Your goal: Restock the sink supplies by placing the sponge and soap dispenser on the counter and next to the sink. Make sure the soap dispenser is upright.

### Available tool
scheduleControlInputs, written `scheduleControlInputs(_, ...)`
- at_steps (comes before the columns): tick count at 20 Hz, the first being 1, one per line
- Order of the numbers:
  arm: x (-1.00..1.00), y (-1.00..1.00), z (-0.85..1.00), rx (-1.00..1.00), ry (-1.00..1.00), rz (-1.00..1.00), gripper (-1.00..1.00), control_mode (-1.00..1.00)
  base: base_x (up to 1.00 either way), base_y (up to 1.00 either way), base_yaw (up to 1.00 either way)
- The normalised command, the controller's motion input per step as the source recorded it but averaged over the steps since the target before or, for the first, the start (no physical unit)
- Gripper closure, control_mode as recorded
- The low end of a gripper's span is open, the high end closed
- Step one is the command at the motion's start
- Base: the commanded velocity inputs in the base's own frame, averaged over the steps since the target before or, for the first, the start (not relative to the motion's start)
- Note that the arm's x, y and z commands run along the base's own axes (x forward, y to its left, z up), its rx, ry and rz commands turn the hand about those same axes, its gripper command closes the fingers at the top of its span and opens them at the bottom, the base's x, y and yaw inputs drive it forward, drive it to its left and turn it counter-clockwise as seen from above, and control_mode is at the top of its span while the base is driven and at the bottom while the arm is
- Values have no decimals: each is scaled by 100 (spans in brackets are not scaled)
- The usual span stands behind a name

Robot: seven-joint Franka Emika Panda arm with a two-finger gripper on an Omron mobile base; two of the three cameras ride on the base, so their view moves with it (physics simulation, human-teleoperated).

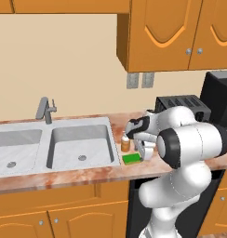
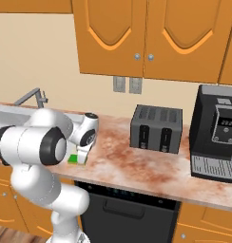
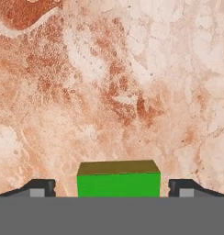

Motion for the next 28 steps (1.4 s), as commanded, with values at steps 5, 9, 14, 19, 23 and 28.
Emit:
scheduleControlInputs(5,-19,0,44,1,-1,-2,-100,-100,0,0,0)
scheduleControlInputs(9,-37,0,43,0,-5,-3,-100,-100,0,0,0)
scheduleControlInputs(14,-52,-5,42,1,-7,-5,-100,-100,0,0,0)
scheduleControlInputs(19,-53,-2,56,0,-11,-4,-100,-100,0,0,0)
scheduleControlInputs(23,-52,-1,63,0,-14,-4,-100,-100,0,0,0)
scheduleControlInputs(28,-50,0,67,0,-15,-3,-100,-100,0,0,0)
